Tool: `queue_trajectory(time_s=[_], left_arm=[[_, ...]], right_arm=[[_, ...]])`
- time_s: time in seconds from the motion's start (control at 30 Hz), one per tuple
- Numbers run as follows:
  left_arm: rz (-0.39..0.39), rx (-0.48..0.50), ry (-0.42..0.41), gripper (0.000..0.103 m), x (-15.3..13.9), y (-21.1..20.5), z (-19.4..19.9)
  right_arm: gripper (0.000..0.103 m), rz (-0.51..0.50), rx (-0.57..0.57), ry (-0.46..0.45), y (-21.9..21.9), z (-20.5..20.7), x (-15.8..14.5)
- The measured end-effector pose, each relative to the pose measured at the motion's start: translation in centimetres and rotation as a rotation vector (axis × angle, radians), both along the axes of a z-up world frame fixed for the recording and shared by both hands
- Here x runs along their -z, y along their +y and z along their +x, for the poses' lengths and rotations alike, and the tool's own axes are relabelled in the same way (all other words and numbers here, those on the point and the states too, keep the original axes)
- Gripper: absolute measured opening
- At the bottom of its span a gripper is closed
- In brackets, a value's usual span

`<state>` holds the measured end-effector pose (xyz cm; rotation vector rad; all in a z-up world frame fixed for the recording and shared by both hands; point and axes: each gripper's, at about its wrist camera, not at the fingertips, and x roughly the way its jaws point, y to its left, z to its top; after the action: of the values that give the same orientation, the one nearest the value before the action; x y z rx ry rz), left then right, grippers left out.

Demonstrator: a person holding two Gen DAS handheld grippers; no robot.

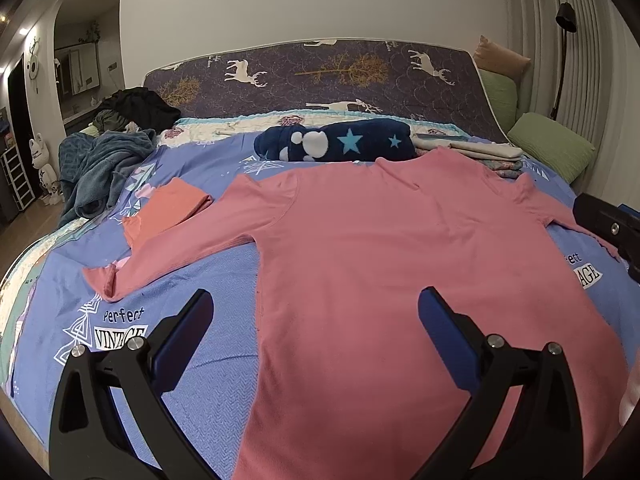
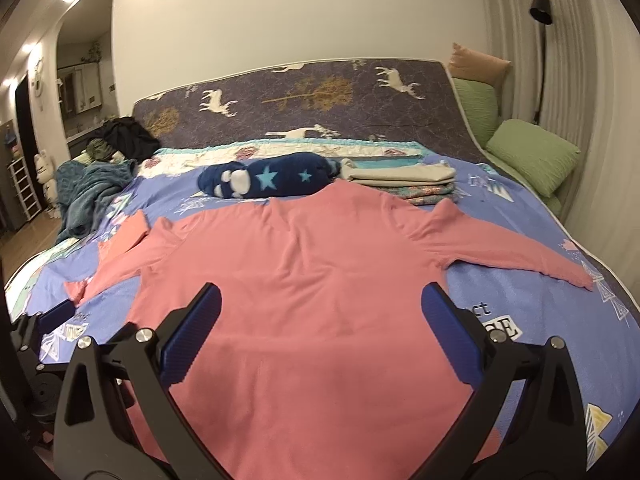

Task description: Fold small clothes

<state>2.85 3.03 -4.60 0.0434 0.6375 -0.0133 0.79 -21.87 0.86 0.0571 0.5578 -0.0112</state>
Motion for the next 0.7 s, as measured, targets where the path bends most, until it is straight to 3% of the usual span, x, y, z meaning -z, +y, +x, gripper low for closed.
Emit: queue_trajectory(time_s=[0.13, 0.7], left_arm=[[-0.001, -0.009, 0.0, 0.102, -0.1, 0.2, 0.1], [-0.077, -0.034, 0.033, 0.1, 0.4, 2.3, 1.1]], right_arm=[[0.101, -0.006, 0.039, 0.006, -0.8, 0.3, 0.5], [0.101, 0.027, 0.001, 0.132, -0.7, 2.3, 2.4]])
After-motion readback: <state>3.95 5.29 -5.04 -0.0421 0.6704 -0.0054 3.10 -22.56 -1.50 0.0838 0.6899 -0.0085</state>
